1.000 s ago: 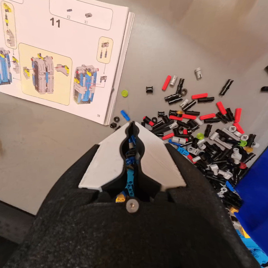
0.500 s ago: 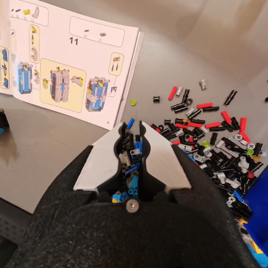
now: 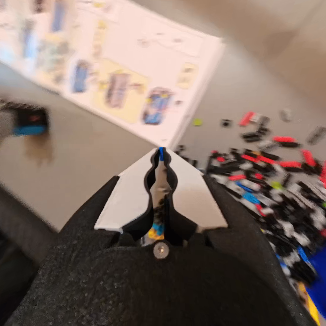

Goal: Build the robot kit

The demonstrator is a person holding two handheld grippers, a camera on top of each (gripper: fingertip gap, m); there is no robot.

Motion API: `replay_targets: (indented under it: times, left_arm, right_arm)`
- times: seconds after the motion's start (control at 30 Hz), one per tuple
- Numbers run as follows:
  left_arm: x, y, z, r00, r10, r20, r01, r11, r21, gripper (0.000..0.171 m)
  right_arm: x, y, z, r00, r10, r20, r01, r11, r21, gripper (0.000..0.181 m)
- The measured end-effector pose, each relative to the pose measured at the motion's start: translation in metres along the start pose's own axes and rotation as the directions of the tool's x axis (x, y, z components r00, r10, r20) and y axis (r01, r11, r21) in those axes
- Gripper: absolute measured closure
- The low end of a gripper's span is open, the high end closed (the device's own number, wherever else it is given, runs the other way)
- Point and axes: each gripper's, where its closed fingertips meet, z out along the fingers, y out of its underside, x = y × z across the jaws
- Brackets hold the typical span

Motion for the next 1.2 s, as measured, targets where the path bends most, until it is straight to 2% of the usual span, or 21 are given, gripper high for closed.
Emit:
replay_targets:
  times: [0.07, 0.2, 0.33, 0.43, 0.63, 0.7, 0.8, 0.87, 0.9, 1.03, 1.13, 1.2]
  left_arm:
    - [0.000, 0.000, 0.000, 1.000, 0.001, 0.000, -0.001, 1.000, -0.003, 0.121]
    - [0.000, 0.000, 0.000, 1.000, -0.003, -0.002, 0.003, 1.000, -0.002, 0.121]
    - [0.001, 0.001, 0.001, 1.000, 0.006, -0.002, -0.006, 1.000, -0.006, 0.121]
    - [0.001, 0.001, 0.000, 1.000, 0.010, 0.000, -0.010, 1.000, -0.006, 0.121]
    - [0.001, 0.001, 0.000, 1.000, 0.010, 0.000, -0.010, 1.000, -0.005, 0.121]
    - [0.001, 0.001, 0.000, 1.000, 0.010, 0.000, -0.010, 1.000, -0.005, 0.121]
    - [0.001, 0.001, 0.000, 1.000, 0.015, 0.001, -0.015, 1.000, -0.005, 0.121]
    - [0.002, 0.001, 0.000, 1.000, 0.016, 0.000, -0.016, 1.000, -0.009, 0.121]
    - [0.002, 0.002, 0.001, 1.000, 0.015, -0.001, -0.015, 1.000, -0.011, 0.121]
    - [0.001, 0.002, 0.002, 1.000, 0.003, -0.005, -0.003, 1.000, -0.017, 0.121]
    - [0.001, 0.003, 0.002, 1.000, 0.003, -0.005, -0.003, 1.000, -0.020, 0.121]
    - [0.001, 0.002, 0.002, 1.000, 0.010, -0.002, -0.010, 1.000, -0.018, 0.121]
  right_arm:
    - [-0.043, 0.009, -0.007, 0.971, -0.171, 0.166, 0.174, 0.985, -0.005, 0.177]
    - [-0.102, 0.039, -0.003, 0.854, -0.388, 0.347, 0.432, 0.900, -0.056, 0.177]
    - [-0.103, 0.057, 0.028, 0.796, -0.543, 0.268, 0.596, 0.781, -0.187, 0.177]
    - [-0.104, 0.062, 0.040, 0.775, -0.582, 0.248, 0.631, 0.739, -0.236, 0.177]
    - [-0.103, 0.063, 0.039, 0.778, -0.584, 0.233, 0.628, 0.738, -0.247, 0.176]
    - [-0.104, 0.059, 0.029, 0.789, -0.560, 0.253, 0.609, 0.767, -0.204, 0.155]
    - [-0.069, 0.035, -0.007, 0.860, -0.497, 0.113, 0.507, 0.857, -0.091, 0.154]
    - [-0.023, 0.021, -0.035, 0.920, -0.386, -0.075, 0.385, 0.923, -0.020, 0.155]
    - [-0.002, 0.023, -0.047, 0.939, -0.320, -0.130, 0.322, 0.947, -0.006, 0.154]
    - [0.037, 0.035, -0.062, 0.980, -0.142, -0.143, 0.147, 0.989, 0.022, 0.149]
    - [0.040, 0.041, -0.046, 0.983, -0.134, -0.122, 0.131, 0.991, -0.038, 0.149]
    - [0.047, 0.045, -0.038, 0.976, -0.152, -0.153, 0.140, 0.986, -0.086, 0.156]
